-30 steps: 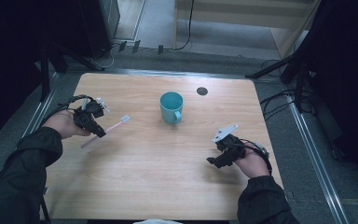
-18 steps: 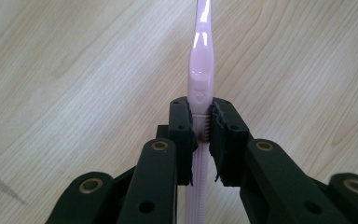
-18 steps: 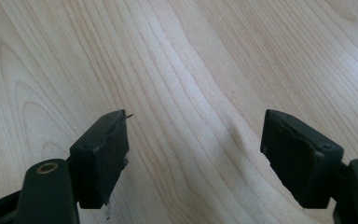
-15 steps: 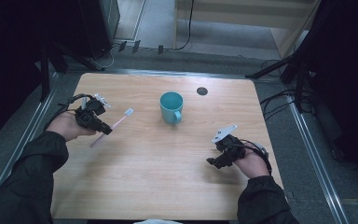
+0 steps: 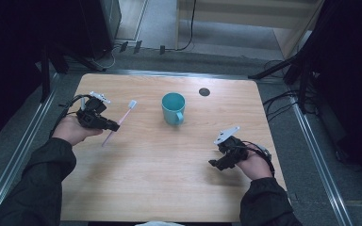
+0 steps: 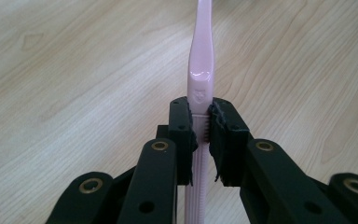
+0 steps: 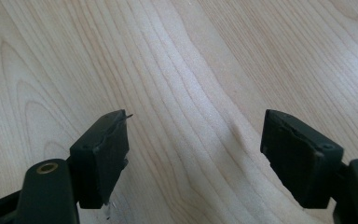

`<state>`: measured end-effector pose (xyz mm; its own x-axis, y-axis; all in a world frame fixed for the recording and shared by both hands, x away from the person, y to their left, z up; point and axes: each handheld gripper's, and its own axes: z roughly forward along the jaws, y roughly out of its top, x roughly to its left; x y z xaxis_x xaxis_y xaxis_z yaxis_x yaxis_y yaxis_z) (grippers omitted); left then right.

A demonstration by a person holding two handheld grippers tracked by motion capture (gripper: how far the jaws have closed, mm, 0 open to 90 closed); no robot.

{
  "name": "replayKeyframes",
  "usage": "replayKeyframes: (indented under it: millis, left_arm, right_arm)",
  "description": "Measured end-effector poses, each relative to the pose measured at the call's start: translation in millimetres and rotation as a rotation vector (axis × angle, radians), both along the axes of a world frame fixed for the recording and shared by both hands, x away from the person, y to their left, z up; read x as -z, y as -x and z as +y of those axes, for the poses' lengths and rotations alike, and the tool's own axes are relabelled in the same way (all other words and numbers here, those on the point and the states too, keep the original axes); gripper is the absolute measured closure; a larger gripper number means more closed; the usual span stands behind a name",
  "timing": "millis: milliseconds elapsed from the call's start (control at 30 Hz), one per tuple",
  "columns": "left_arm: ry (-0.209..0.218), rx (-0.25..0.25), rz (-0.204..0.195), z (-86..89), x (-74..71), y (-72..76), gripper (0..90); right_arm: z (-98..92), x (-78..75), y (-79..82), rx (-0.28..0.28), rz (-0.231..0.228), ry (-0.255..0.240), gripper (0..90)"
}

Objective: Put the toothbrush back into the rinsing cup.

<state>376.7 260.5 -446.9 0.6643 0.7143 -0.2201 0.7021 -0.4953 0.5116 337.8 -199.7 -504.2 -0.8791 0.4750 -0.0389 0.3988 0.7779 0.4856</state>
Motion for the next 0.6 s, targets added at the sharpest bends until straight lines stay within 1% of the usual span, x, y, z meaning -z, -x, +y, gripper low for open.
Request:
replayKeyframes:
  millis: [33,67,100,133,167,200,233,267,300,333,400,467,600]
  left_arm:
    - [0.000,0.000,0.000,0.0,0.0,0.0,79.2]
    - [0.009,-0.014,-0.025,-2.2,-1.8,2.0,79.1]
    - [0.009,-0.014,-0.025,-2.2,-1.8,2.0,79.1]
    - [0.034,-0.024,-0.036,-4.6,-2.9,4.4,79.1]
    - [0.034,-0.024,-0.036,-4.6,-2.9,4.4,79.1]
    - [0.049,-0.020,-0.052,-6.1,-3.9,6.5,79.1]
    - [0.051,-0.027,-0.076,-9.0,-5.3,9.4,79.2]
    - [0.051,-0.027,-0.076,-9.0,-5.3,9.4,79.2]
    - [0.055,-0.034,-0.093,-10.4,-6.2,11.1,79.2]
    - [0.067,-0.033,-0.099,-11.1,-7.4,12.4,79.2]
    - [0.086,-0.047,-0.121,-14.1,-9.3,15.2,79.2]
    - [0.091,-0.056,-0.143,-17.4,-10.8,17.7,79.2]
    - [0.101,-0.065,-0.169,-22.4,-12.6,21.4,79.2]
  right_arm:
    - [0.0,0.0,0.0,0.000,0.000,0.000,23.8]
    - [-0.1,0.1,0.1,0.000,0.002,0.001,23.8]
    - [-0.3,0.1,0.0,0.001,0.002,0.001,23.8]
    - [-0.3,0.0,0.0,0.002,0.001,0.001,23.8]
    - [-0.3,0.0,0.0,0.002,0.001,0.001,23.8]
    - [-0.4,-0.1,0.1,0.002,0.002,0.000,23.8]
    - [-0.4,-0.2,0.2,0.000,0.003,0.000,23.8]
    - [-0.4,-0.2,0.2,0.000,0.003,0.000,23.8]
    - [-0.4,-0.4,0.2,-0.001,0.002,0.000,23.8]
    - [-0.4,-0.4,0.2,-0.001,0.002,0.000,23.8]
    - [-0.2,-0.3,0.2,0.001,0.003,0.001,23.8]
    - [0.0,-0.1,0.2,-0.003,0.004,0.002,23.8]
    - [0.1,0.0,0.3,-0.003,0.003,0.002,23.8]
